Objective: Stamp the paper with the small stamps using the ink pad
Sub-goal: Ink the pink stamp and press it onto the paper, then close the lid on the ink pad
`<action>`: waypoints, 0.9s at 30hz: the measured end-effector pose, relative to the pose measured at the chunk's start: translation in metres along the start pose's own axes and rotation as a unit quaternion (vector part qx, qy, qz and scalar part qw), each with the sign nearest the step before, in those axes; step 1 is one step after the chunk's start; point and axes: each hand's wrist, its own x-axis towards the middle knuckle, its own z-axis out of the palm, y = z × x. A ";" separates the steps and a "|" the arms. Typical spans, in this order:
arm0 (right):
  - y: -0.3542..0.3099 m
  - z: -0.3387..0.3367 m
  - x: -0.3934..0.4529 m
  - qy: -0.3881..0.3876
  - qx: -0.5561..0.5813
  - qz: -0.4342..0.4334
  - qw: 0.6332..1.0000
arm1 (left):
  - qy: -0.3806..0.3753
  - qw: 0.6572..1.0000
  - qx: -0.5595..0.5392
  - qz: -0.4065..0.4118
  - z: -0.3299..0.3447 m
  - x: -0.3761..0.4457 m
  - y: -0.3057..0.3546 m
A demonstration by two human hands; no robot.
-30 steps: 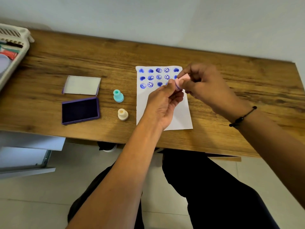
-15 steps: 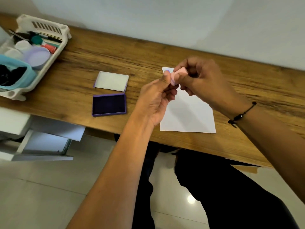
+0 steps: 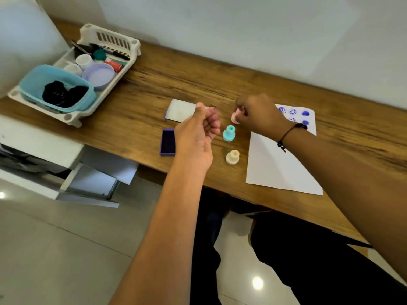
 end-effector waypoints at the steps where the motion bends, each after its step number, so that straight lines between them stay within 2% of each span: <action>1: -0.001 0.002 0.001 -0.009 -0.003 0.000 1.000 | 0.006 1.000 -0.004 -0.006 -0.002 0.001 0.001; 4: -0.006 0.003 0.004 -0.036 -0.022 -0.022 0.999 | 0.033 0.999 -0.017 -0.025 -0.009 0.004 0.005; 7: -0.012 -0.017 0.006 -0.095 -0.074 -0.033 0.992 | 0.051 0.997 -0.040 -0.035 -0.014 0.006 0.008; 11: -0.043 -0.033 0.030 -0.013 -0.067 -0.063 0.996 | 0.081 0.993 -0.073 -0.043 -0.017 0.010 0.010; 13: -0.067 -0.020 0.041 -0.054 -0.048 -0.070 0.995 | 0.098 0.990 -0.094 -0.046 -0.020 0.012 0.011; 16: -0.089 0.010 0.052 -0.112 -0.083 -0.069 0.988 | 0.133 0.983 -0.116 -0.046 -0.024 0.015 0.013; 21: -0.100 0.037 0.062 -0.058 -0.123 -0.064 0.989 | 0.186 0.974 -0.125 -0.040 -0.032 0.020 0.015; 25: -0.104 0.042 0.068 -0.049 -0.136 -0.081 0.986 | 0.208 0.969 -0.129 -0.042 -0.036 0.021 0.018; 27: -0.105 0.043 0.068 -0.040 -0.127 -0.064 0.989 | 0.217 0.967 -0.128 -0.044 -0.037 0.022 0.019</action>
